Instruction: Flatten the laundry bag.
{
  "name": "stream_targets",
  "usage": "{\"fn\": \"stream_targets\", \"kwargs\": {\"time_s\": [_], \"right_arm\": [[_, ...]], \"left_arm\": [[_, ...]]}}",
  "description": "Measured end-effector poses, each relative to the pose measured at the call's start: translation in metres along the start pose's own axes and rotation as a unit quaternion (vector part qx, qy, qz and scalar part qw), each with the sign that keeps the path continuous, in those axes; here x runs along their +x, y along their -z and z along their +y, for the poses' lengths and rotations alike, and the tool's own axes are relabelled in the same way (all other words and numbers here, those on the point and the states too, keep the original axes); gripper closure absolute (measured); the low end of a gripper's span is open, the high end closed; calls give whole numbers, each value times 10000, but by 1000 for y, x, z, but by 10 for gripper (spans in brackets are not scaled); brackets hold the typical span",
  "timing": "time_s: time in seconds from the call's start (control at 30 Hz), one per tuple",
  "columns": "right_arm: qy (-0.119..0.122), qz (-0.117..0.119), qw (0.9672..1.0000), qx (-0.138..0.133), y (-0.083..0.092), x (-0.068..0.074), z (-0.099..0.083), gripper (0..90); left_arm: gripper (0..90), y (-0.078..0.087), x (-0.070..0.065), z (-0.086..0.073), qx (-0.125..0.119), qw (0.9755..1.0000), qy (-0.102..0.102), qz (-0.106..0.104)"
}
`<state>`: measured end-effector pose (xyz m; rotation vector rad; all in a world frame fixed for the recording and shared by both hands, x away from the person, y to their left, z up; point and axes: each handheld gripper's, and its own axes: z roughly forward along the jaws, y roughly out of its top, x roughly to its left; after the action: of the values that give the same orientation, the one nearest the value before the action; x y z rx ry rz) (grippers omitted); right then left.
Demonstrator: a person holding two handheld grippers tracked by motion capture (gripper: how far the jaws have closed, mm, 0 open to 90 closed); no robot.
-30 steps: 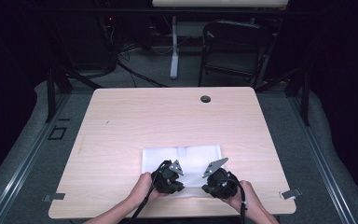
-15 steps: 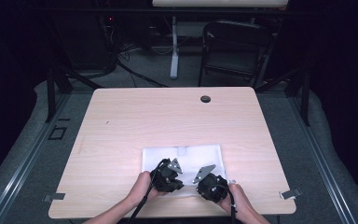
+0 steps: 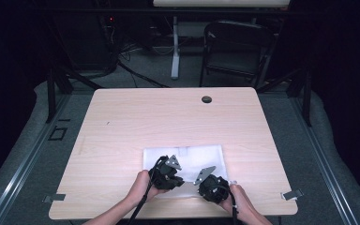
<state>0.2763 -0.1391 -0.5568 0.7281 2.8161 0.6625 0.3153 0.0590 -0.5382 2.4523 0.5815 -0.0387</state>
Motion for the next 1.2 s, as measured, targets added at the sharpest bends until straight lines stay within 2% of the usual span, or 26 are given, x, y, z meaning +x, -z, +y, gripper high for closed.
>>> {"fn": "stream_targets", "kwargs": {"time_s": [0.1,0.23,0.4,0.8,1.0,1.2], "right_arm": [[24,-31,10000,4,0,0,0,900],[17,48,10000,-1,0,0,-1,900],[32,109,9999,41,0,0,-1,900],[17,219,9997,59,0,-1,-1,900],[29,254,9996,76,1,-1,-1,900],[65,286,9995,133,1,-2,-1,900]], "left_arm": [[862,1,0,1,-17,10000,17,32],[863,3,1,1,-31,10000,57,1],[864,7,0,2,-75,9999,40,59],[871,20,7,5,-214,9994,176,216],[872,25,10,9,-262,9993,138,244],[872,32,16,11,-359,9986,193,323]]}}
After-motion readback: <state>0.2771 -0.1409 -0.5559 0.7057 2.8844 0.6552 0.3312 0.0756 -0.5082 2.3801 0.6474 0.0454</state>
